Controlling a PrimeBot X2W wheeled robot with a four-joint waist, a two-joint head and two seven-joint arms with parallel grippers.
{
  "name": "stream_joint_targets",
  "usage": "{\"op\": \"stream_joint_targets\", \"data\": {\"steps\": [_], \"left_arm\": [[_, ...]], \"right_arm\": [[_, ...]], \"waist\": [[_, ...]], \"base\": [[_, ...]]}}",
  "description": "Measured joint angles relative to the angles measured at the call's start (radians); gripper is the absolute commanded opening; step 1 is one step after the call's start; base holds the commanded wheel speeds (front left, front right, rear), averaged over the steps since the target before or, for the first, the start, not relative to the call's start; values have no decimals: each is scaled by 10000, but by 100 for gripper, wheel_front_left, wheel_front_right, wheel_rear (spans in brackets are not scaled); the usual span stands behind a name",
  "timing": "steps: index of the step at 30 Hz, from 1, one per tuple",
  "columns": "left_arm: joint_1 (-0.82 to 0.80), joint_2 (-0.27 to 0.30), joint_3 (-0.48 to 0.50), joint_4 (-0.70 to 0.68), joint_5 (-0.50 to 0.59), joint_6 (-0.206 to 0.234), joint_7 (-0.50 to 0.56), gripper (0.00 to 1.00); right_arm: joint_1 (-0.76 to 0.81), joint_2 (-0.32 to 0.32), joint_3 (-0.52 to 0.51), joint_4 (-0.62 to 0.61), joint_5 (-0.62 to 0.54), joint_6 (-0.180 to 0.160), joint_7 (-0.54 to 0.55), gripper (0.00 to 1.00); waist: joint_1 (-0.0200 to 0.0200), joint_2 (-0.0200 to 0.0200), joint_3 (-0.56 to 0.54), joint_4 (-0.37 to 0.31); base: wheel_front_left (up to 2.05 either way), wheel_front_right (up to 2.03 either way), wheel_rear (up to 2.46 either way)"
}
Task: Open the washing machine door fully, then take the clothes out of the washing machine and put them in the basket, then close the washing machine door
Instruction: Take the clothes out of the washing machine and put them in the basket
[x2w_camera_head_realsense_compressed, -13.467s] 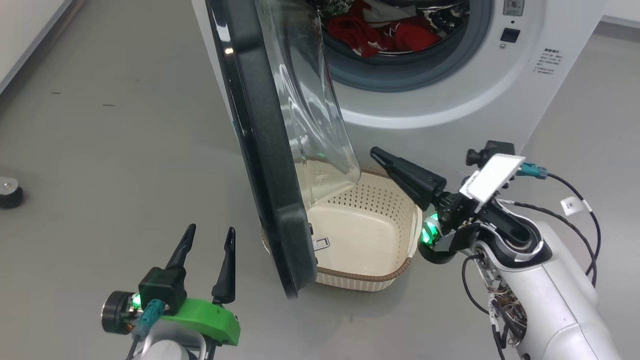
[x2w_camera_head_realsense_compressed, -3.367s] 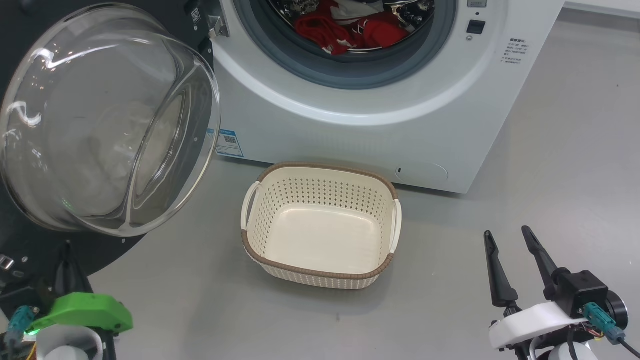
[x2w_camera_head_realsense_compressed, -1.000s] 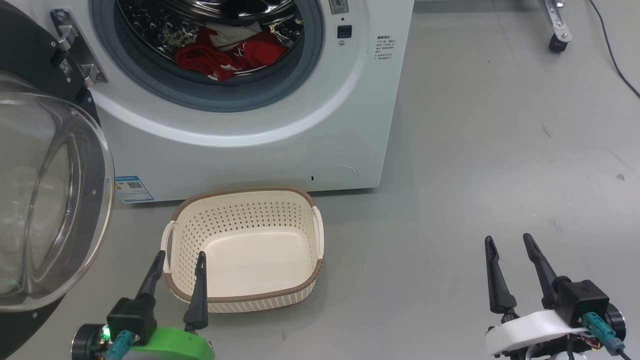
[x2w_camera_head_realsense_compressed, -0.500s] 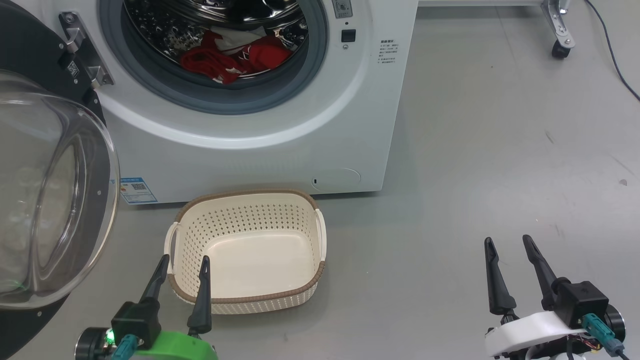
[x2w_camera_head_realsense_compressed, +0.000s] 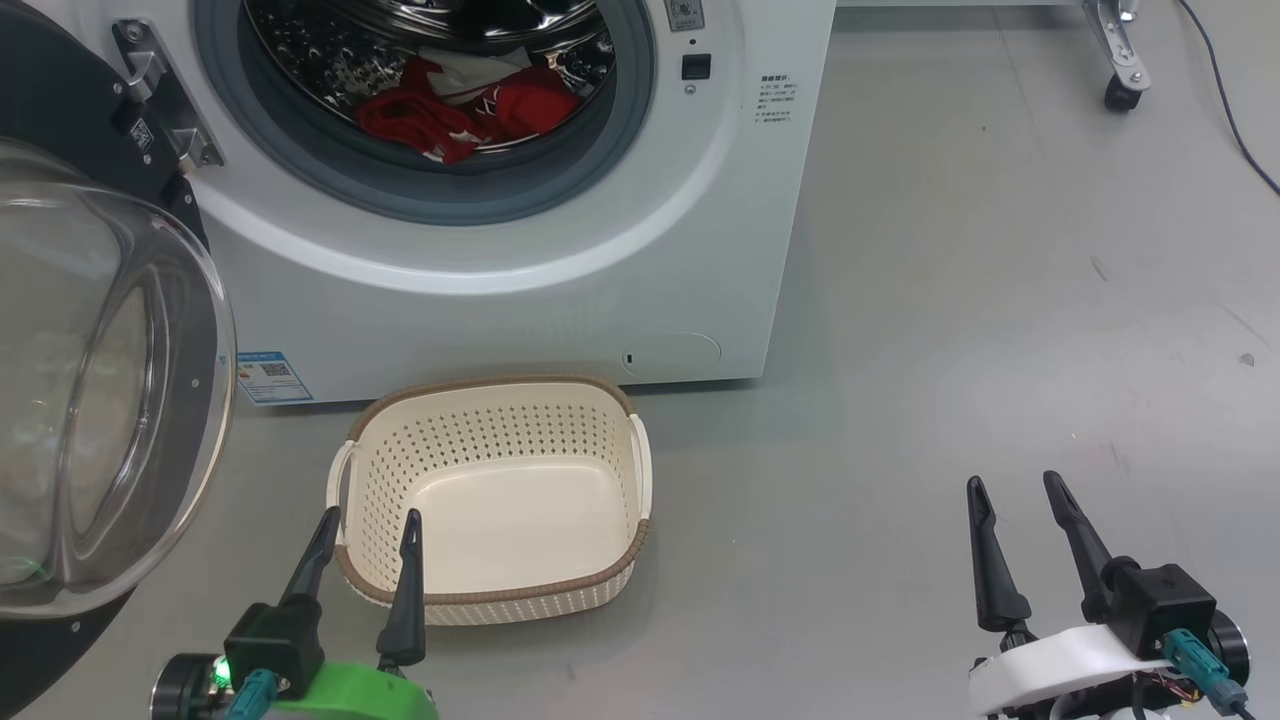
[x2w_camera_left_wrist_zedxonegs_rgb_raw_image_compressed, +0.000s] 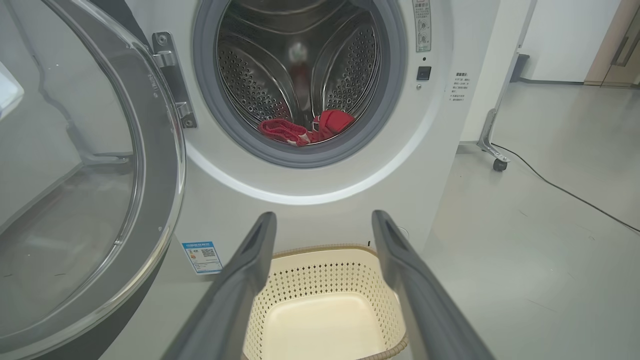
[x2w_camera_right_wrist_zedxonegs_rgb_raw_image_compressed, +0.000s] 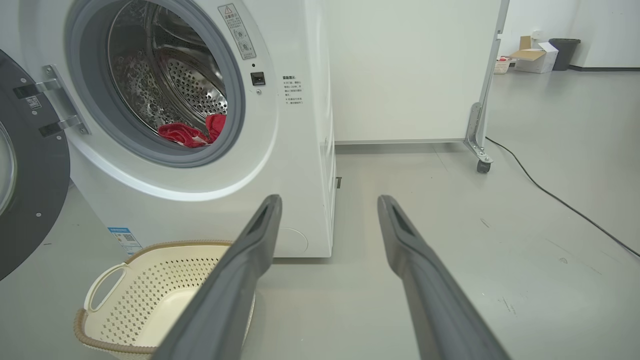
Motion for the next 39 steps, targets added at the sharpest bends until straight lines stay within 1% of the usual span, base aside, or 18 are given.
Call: {"op": "stream_joint_targets", "data": {"steps": [15, 39], "left_arm": [[0, 2, 4, -198, 29, 86, 0, 100], [-1, 4, -119, -222, 29, 71, -2, 100]], "right_arm": [[1, 0, 0, -38, 0, 0, 0, 100], [-12, 0, 46, -33, 4, 2, 0, 100]], "waist": [[0, 0, 152, -31], [0, 0, 170, 24]], "base": [[52, -52, 0], [97, -97, 0]]}}
